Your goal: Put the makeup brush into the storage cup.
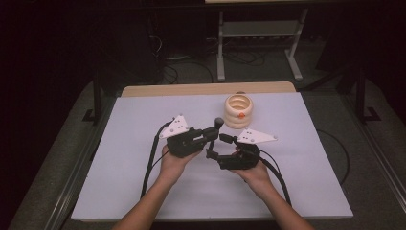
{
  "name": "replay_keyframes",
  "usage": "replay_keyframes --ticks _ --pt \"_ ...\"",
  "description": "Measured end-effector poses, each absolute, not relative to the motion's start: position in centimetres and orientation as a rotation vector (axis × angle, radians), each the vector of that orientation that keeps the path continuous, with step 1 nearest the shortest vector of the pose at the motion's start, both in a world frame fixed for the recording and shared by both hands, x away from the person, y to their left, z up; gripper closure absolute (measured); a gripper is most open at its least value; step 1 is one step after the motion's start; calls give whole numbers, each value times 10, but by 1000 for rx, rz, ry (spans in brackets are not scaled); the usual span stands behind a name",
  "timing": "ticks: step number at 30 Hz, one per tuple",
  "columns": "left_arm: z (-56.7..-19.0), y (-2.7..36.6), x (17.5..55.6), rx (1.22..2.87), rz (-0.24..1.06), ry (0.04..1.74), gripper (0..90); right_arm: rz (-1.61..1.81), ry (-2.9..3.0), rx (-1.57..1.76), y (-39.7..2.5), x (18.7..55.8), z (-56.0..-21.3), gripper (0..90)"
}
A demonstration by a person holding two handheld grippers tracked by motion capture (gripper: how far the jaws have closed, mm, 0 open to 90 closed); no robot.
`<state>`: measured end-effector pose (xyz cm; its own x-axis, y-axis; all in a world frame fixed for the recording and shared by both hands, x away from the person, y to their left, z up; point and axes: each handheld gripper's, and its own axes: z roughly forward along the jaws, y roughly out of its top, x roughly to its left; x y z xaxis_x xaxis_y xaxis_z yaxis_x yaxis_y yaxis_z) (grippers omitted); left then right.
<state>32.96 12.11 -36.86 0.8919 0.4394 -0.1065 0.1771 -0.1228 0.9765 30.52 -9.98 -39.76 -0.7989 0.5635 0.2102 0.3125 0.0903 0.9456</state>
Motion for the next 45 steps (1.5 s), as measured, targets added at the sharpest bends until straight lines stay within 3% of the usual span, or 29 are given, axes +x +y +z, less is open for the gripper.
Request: replay_keyframes --ticks 3,12,27,40,45 --pt "-369 120 329 1699 231 470 777 1785 2165 889 -99 305 -398 287" --pt "-369 118 328 1700 221 462 777 1778 2150 930 -100 307 -398 546" --pt "-371 117 329 1699 207 462 777 1813 2123 973 -102 307 -396 752" --pt "-371 119 330 1700 195 464 760 1800 2131 1023 -104 307 -396 780" --pt "-369 124 331 1697 188 461 659 1785 2116 1039 -108 309 -395 779"
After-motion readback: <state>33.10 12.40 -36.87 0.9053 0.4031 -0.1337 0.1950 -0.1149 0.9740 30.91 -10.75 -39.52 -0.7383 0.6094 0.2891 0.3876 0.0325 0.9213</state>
